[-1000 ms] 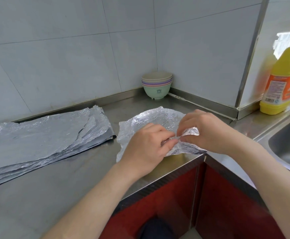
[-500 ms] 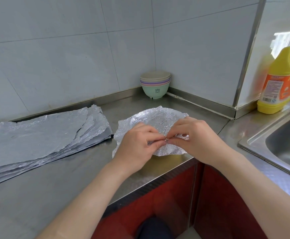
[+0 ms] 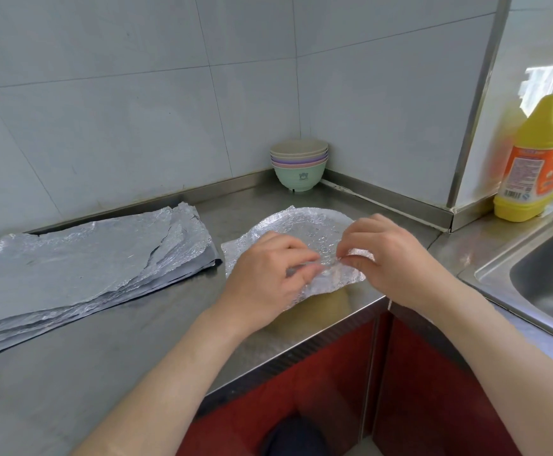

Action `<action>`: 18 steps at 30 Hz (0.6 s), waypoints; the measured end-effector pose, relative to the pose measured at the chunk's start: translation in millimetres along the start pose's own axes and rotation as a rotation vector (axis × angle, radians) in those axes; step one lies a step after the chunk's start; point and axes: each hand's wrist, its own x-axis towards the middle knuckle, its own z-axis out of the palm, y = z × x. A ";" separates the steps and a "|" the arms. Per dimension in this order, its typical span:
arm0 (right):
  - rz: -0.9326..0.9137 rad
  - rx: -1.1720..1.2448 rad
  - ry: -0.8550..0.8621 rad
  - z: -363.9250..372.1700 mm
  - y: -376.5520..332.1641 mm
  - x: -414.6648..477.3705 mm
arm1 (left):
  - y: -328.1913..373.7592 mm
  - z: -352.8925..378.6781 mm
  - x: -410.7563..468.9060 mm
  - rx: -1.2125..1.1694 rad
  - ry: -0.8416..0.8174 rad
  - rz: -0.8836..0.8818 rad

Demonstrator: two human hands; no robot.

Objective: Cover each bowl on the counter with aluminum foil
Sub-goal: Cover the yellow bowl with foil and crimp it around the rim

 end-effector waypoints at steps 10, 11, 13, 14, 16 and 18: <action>0.070 0.159 0.033 5.7 -19.4 -1.5 | -28.8 -14.4 -6.4 -0.095 -0.021 -0.117; 0.043 0.142 0.015 9.5 -22.7 -0.9 | -28.2 -12.0 -5.6 -0.095 0.001 -0.117; 0.011 0.101 0.003 15.0 -26.1 -0.5 | -28.2 -7.7 -3.8 -0.107 0.032 -0.113; 0.003 0.074 0.008 16.8 -26.5 -0.6 | -28.3 -5.7 -3.2 -0.119 0.041 -0.111; -0.010 0.025 0.018 19.4 -26.3 -0.1 | -28.5 -2.7 -2.4 -0.139 0.052 -0.105; -0.012 -0.015 0.021 20.4 -24.7 1.8 | -27.4 0.5 -1.2 -0.128 0.050 -0.081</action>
